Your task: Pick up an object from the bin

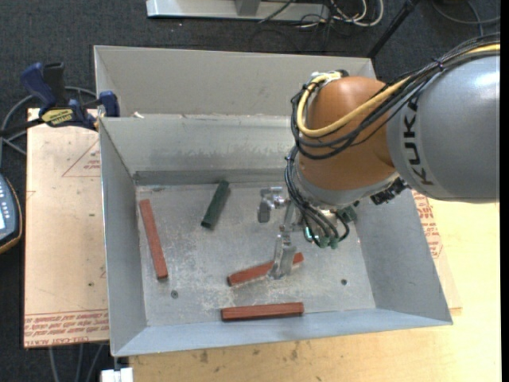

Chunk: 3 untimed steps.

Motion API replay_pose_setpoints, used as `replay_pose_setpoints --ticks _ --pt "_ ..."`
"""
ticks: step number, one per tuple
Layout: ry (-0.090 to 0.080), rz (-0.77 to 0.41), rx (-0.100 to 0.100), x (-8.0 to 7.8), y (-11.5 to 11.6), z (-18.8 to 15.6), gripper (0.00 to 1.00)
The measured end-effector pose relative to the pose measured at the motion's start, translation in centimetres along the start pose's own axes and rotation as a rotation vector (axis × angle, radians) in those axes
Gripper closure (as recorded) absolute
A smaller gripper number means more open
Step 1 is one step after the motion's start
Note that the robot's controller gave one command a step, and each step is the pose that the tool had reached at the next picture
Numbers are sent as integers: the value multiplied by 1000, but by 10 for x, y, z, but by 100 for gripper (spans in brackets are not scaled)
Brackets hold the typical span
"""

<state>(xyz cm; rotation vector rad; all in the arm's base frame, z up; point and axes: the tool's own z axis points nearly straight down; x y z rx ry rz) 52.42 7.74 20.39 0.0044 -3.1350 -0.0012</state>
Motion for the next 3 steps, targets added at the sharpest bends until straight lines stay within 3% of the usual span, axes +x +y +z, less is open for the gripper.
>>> replay_pose_setpoints --ticks 1,2,3 --pt "1 -139 0 5 -44 137 0" --pt "-9 -122 -1 16 -33 103 0" --pt "-7 -103 -1 17 -32 104 0"
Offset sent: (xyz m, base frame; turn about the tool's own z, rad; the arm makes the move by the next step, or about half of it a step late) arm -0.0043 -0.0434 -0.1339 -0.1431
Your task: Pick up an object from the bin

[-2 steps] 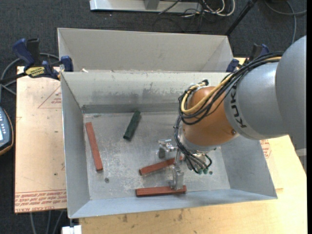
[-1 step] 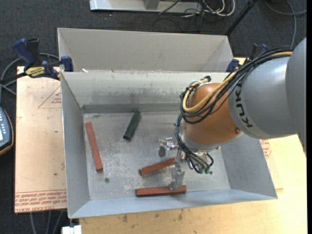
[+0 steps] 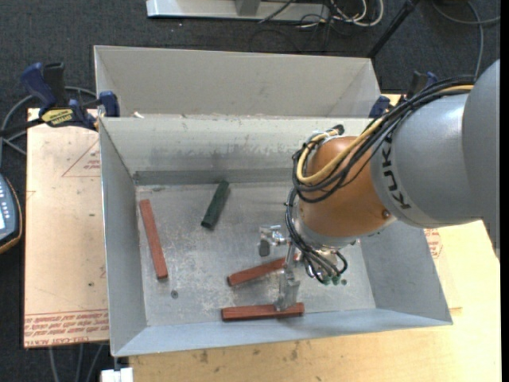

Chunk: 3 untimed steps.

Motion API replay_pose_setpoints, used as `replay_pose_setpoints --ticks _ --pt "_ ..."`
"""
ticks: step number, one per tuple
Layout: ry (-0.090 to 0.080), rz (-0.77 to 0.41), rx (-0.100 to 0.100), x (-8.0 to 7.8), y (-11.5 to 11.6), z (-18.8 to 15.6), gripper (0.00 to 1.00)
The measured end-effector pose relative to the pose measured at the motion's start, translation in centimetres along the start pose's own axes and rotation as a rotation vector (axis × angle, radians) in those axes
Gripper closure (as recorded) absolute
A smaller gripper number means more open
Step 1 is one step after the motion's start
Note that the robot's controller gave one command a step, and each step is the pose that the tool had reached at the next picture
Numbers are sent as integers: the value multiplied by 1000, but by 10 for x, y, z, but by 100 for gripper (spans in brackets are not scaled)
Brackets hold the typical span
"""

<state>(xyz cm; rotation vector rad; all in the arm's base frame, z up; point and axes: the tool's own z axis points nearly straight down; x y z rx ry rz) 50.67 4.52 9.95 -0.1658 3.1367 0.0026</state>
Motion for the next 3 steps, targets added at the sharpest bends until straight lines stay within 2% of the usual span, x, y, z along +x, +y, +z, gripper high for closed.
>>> replay_pose_setpoints --ticks 1,2,3 --pt "3 -26 0 1 3 31 0" --pt "1 -24 0 0 3 30 0" --pt "-5 -24 0 -2 3 28 100"
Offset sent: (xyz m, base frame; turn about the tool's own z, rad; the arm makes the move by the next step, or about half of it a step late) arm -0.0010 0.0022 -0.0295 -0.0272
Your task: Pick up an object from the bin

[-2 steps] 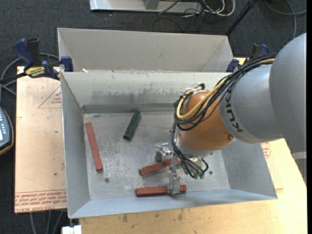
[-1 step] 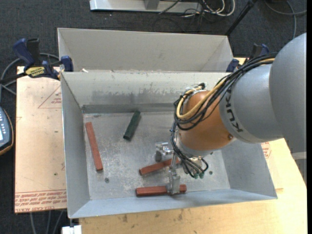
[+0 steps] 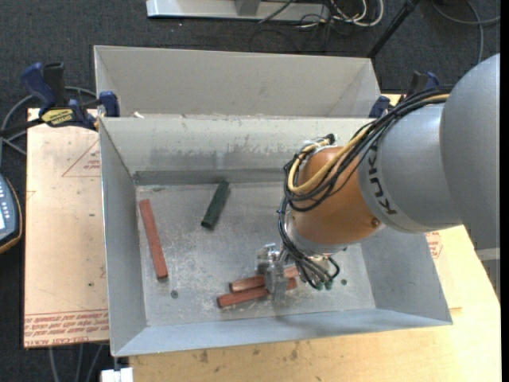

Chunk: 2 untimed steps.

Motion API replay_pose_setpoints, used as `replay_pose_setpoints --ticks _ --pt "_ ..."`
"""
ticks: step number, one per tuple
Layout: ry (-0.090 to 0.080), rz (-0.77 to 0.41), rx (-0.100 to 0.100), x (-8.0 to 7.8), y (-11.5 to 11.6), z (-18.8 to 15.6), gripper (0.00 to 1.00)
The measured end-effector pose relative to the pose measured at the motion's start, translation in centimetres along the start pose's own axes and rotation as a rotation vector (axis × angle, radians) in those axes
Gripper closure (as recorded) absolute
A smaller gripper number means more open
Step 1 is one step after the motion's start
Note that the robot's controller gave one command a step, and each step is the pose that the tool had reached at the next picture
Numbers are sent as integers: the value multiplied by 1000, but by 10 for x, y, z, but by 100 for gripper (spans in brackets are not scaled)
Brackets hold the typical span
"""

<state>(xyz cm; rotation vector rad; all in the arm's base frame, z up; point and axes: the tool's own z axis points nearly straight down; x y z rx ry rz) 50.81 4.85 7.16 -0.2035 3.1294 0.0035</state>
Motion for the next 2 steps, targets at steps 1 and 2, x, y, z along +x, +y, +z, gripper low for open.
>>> replay_pose_setpoints --ticks 1,2 --pt "-3 0 1 -3 1 -74 100" --pt "0 1 1 -4 1 -104 100"
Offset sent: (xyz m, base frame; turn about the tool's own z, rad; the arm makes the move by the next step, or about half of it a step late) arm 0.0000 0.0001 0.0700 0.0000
